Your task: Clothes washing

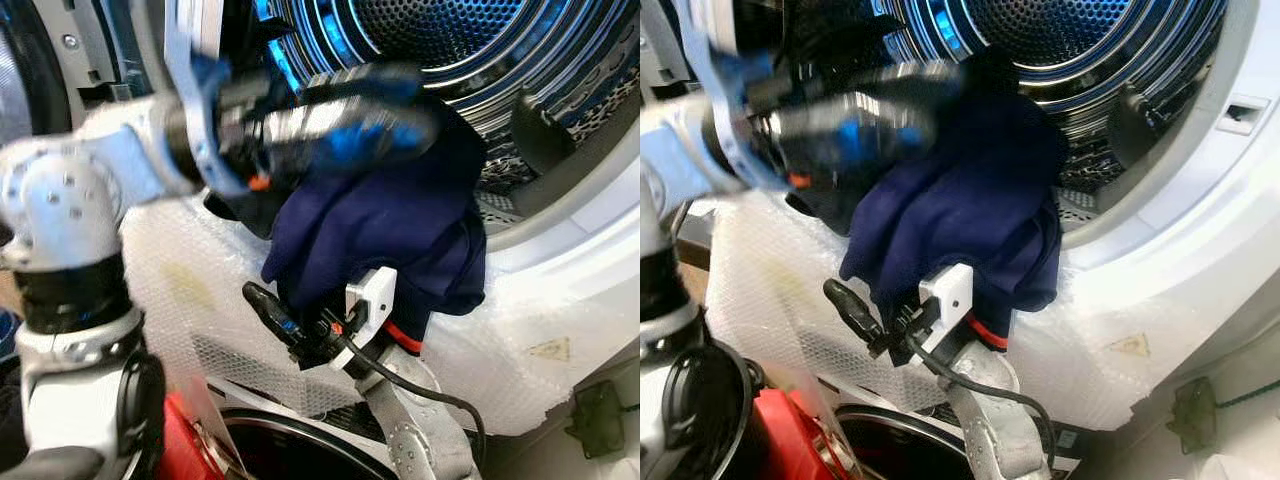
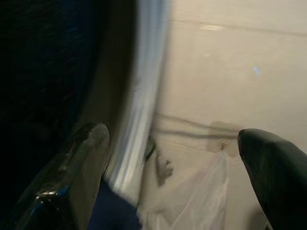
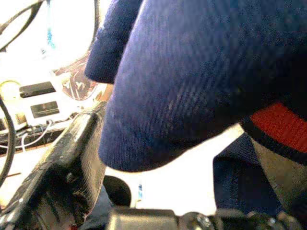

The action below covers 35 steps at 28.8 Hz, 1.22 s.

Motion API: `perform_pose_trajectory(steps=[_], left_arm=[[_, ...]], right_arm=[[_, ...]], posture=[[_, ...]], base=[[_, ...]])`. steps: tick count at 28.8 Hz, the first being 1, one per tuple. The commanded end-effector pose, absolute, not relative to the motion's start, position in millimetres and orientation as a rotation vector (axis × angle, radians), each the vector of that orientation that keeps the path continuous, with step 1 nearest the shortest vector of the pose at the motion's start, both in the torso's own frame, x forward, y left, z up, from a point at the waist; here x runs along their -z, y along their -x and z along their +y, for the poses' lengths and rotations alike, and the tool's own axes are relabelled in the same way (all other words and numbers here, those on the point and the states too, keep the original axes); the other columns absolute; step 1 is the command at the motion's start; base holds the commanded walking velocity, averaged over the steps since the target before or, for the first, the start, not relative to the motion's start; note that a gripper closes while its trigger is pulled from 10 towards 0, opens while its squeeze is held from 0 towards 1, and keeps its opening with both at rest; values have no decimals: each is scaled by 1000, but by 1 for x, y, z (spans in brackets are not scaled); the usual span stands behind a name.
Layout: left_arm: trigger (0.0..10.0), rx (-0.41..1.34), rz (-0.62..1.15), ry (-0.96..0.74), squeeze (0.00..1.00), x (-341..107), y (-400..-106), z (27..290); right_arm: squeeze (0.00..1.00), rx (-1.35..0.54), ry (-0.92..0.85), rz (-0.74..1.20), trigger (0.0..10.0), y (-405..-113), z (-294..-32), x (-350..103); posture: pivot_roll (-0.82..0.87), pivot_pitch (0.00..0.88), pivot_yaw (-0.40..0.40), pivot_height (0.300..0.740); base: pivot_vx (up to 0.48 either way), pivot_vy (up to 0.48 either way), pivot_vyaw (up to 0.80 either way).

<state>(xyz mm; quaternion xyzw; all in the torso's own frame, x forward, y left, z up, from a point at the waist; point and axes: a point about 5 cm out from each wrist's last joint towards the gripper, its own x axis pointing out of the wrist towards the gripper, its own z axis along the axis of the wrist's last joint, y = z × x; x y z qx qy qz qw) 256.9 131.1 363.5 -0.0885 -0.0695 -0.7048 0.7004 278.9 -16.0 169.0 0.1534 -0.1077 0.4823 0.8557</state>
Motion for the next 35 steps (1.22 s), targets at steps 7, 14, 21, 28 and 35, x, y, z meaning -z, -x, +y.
perform_pose_trajectory(steps=[7, 14, 21, 28, 35], left_arm=[[10000, 1471, 66, 47, 0, -327, -205, 175], [10000, 1355, 237, 26, 0, -301, -169, 205], [10000, 995, 310, 91, 0, -258, -139, 231], [10000, 677, 301, 139, 0, -230, -126, 249], [10000, 314, 403, 100, 0, -170, -136, 263]], right_arm=[[0, -966, -341, -85, 10000, -282, -17, -135], [0, -975, -347, -82, 10000, -282, -13, -129], [0, -968, -343, -74, 10000, -283, -15, -124], [0, -969, -335, -74, 10000, -287, -18, -124], [0, -937, -334, -120, 10000, -299, -20, -136]], posture=[[393, 53, -15, 740], [396, 57, -7, 740], [394, 59, -13, 740], [407, 65, -35, 740], [414, 68, -71, 740]], base=[[0, 0, 0], [0, 0, 0], [0, 0, 0], [0, 0, 0], [0, 0, 0]])
